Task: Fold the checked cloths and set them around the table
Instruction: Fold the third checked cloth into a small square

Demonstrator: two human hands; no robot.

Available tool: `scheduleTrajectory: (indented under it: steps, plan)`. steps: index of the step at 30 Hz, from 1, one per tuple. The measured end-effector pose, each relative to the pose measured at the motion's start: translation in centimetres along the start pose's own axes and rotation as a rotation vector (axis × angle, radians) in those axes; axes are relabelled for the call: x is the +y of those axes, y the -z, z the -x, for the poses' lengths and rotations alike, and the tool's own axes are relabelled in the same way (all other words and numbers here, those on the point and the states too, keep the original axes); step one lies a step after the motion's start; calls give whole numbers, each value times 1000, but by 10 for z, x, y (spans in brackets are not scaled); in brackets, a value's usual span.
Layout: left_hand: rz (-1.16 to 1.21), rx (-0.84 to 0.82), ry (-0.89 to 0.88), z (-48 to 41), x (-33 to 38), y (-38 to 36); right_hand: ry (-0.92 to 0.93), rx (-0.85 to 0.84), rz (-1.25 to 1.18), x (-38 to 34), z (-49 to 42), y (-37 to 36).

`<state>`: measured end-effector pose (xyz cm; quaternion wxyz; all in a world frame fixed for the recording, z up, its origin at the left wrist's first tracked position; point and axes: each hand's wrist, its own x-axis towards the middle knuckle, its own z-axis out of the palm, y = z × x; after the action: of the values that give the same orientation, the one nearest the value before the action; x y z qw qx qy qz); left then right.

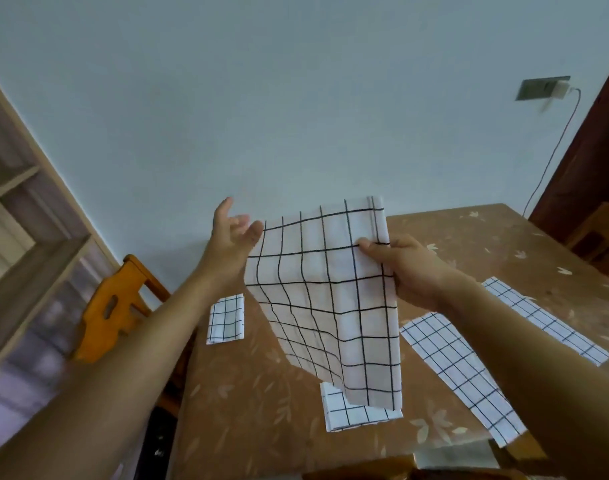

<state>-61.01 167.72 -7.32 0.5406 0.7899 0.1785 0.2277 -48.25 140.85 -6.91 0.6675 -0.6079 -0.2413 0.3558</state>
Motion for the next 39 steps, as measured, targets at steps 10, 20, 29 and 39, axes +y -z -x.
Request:
scheduleTrajectory:
  steps: [10,20,29,39]
  plan:
    - [509,-299,312,35,-61,-52,-112,189,-246,17,-2,44]
    - [451,-124,394,17,-71,-79,-274,189,-137,89,26,66]
    - [284,-144,404,7,-65,-114,-81,503,-41,88,39,99]
    - [-33,-114,194,20,-10,-176,72,543,214,69,73,165]
